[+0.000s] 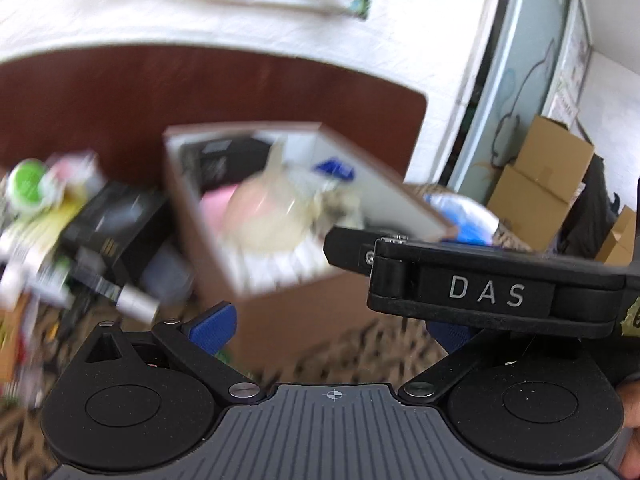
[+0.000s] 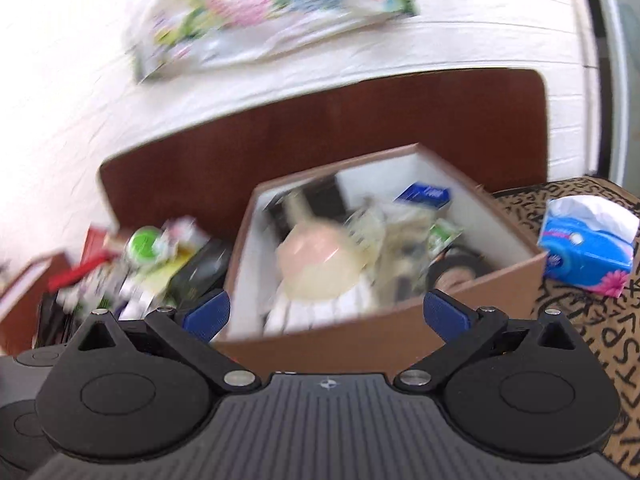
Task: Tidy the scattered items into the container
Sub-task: 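Move both open tools back toward the pile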
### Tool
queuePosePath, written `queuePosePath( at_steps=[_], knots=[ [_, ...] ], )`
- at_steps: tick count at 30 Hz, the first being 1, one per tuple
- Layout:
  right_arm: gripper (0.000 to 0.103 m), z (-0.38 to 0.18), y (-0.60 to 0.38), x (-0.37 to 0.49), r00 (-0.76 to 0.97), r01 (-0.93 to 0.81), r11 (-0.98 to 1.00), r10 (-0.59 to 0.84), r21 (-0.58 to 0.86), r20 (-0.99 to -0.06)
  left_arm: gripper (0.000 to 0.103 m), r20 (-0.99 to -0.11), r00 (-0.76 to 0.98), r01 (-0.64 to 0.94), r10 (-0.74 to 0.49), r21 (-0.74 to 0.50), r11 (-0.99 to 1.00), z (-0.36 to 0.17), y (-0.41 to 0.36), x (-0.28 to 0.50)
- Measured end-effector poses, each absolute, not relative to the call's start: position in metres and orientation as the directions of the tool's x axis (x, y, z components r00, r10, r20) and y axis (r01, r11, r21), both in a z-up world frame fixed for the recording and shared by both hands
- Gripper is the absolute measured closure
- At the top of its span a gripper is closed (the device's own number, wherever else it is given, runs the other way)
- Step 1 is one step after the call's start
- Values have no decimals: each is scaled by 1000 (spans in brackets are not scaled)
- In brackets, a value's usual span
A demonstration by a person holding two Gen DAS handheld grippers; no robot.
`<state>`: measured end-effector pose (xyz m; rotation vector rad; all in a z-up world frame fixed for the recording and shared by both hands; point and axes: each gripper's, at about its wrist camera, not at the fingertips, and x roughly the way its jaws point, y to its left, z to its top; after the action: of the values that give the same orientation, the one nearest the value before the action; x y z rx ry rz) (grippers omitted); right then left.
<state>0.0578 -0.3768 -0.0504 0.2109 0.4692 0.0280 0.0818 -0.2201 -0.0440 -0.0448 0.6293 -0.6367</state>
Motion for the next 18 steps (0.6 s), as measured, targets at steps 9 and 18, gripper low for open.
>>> queuePosePath(
  at_steps=[9, 18],
  knots=[
    [0, -80, -327, 28, 866, 0, 986, 83, 166, -493, 0, -618, 646, 386, -448, -243, 890, -94, -136, 50],
    [3, -125, -296, 30, 773, 18, 986, 92, 167, -628, 0, -597, 688, 280, -412, -305, 910, -95, -80, 71]
  ],
)
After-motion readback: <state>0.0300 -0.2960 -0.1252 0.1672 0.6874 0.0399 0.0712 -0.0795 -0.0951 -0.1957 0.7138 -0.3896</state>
